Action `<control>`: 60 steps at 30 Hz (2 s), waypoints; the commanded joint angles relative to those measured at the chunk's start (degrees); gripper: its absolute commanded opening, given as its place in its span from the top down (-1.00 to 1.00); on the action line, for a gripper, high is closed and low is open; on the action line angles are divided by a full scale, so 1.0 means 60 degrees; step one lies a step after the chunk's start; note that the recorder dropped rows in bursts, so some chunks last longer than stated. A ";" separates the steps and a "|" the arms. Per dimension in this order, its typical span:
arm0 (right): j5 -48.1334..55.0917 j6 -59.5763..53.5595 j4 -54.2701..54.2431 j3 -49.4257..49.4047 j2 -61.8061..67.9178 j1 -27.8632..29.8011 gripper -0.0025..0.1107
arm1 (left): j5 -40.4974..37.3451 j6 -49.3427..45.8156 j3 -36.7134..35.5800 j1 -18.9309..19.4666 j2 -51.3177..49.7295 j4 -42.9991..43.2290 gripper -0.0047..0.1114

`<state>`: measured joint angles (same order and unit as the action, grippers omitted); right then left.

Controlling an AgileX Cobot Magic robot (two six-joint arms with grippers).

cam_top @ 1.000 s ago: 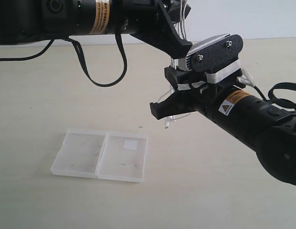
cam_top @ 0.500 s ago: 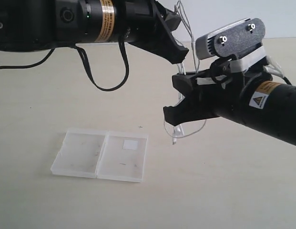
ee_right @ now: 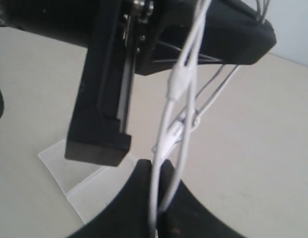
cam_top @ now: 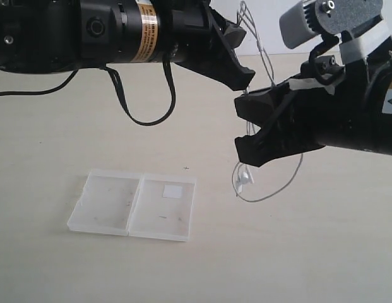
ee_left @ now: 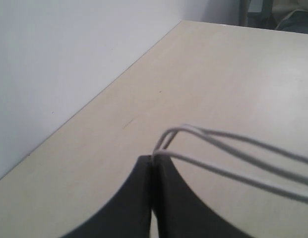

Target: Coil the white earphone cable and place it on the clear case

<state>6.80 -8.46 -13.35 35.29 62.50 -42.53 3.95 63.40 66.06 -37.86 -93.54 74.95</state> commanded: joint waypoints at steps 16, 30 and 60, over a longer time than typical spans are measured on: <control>0.1977 -0.0026 0.0482 0.0866 -0.0083 0.0555 0.96 | -0.0157 0.0264 -0.1128 0.0030 0.0325 0.0190 0.92; 0.1944 0.0215 0.0723 0.1144 -0.0083 0.0555 0.96 | 0.0312 0.0514 -0.1516 0.0030 0.0405 0.0190 0.92; 0.2003 0.2752 0.3022 0.1141 -0.0083 0.0555 0.96 | 0.0458 0.0823 -0.1646 0.0030 0.0441 0.0190 -0.35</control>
<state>19.06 2.52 -0.50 41.51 62.50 -39.46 8.75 67.67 56.49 -37.85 -91.57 75.94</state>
